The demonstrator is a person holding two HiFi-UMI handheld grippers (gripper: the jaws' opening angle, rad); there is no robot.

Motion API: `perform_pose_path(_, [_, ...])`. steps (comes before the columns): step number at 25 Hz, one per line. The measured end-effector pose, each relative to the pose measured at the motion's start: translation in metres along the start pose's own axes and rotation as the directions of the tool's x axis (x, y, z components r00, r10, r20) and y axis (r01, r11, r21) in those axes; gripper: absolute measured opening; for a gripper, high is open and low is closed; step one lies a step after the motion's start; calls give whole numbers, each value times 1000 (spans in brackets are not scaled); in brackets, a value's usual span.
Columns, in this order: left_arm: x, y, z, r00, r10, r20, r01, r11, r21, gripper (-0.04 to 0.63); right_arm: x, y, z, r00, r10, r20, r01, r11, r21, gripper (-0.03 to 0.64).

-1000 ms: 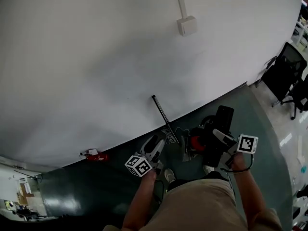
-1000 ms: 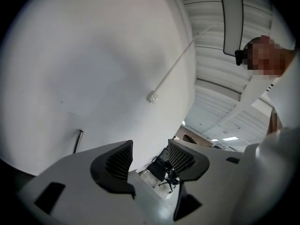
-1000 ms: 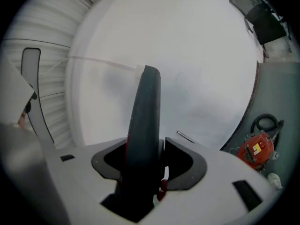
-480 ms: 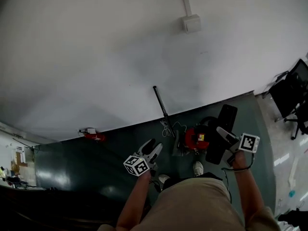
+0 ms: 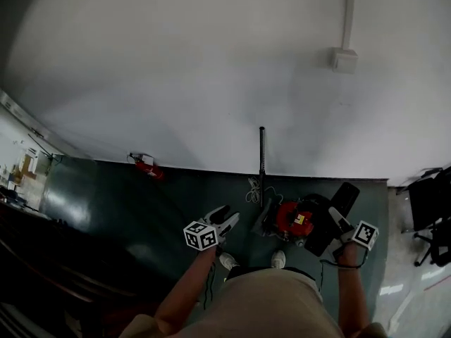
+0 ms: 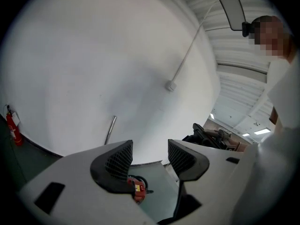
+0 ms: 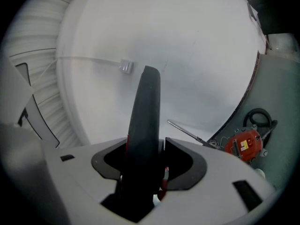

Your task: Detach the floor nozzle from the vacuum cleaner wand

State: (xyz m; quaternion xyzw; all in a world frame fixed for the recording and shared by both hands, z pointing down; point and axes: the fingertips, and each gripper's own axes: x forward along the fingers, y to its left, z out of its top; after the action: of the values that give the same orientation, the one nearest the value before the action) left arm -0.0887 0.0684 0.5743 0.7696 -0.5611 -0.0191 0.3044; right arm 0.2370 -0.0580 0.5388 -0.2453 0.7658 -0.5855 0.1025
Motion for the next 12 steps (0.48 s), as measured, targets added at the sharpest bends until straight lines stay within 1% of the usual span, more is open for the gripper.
perform_pose_path(8, [-9, 13, -20, 999, 54, -4, -54, 998, -37, 242, 22, -18, -11, 997, -27, -73, 25, 999, -21, 224])
perform_pose_path(12, [-13, 17, -28, 998, 63, -11, -64, 997, -53, 242, 31, -18, -16, 996, -9, -92, 9, 1000, -9, 224])
